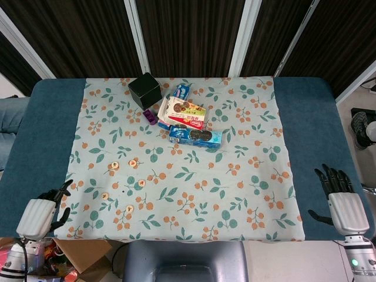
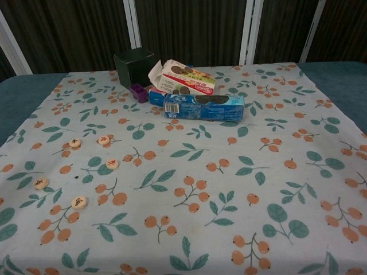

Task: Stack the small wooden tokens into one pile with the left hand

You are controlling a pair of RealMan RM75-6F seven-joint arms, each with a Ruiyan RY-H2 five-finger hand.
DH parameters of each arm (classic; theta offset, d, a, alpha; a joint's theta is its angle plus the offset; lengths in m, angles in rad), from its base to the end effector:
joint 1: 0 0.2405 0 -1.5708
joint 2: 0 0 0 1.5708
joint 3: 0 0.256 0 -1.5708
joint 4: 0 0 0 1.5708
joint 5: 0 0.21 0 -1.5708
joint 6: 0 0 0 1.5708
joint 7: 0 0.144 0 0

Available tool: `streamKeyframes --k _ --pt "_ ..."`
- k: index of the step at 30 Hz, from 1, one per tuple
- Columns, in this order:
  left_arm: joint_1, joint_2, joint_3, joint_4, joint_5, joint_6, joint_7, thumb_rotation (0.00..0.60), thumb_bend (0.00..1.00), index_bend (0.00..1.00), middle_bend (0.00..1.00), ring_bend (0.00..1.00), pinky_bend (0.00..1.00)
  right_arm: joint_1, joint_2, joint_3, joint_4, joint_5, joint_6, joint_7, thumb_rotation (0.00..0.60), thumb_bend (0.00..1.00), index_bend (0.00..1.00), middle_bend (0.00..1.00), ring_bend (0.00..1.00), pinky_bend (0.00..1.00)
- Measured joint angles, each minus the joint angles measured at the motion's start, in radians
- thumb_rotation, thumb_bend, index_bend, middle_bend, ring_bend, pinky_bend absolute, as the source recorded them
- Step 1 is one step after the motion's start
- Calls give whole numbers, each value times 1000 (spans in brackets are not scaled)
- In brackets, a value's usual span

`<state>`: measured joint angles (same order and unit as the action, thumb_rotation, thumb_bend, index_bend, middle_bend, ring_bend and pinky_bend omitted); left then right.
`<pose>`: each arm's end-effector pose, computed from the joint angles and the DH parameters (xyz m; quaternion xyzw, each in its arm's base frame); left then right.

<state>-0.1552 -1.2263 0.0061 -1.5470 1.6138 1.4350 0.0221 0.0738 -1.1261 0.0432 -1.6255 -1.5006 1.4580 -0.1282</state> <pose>-0.2925 0.1886 0.1098 -0.6587 -0.3740 -0.4005 0.5157 -0.3115 -0.1758 0.1510 0.6198 -0.3679 0.3448 0.6014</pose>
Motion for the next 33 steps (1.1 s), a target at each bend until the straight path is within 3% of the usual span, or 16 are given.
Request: streamKeyframes --k 8,19,33 --pt "-44 -167 18 97 47 -36 -167 600 464 434 1000 1000 1000 3 -6 -6 -3 -2 -11 -16 600 147 0 0 0 0" --pt "-95 -316 -6 129 -26 -132 -100 600 427 360 1000 1000 1000 2 1 -7 -5 1 -14 -5 600 148 0 0 0 0" --pt "-115 -416 -1 185 -79 -186 -22 600 406 356 1000 1000 1000 -2 10 -14 -11 -8 -9 7 600 148 0 0 0 0"
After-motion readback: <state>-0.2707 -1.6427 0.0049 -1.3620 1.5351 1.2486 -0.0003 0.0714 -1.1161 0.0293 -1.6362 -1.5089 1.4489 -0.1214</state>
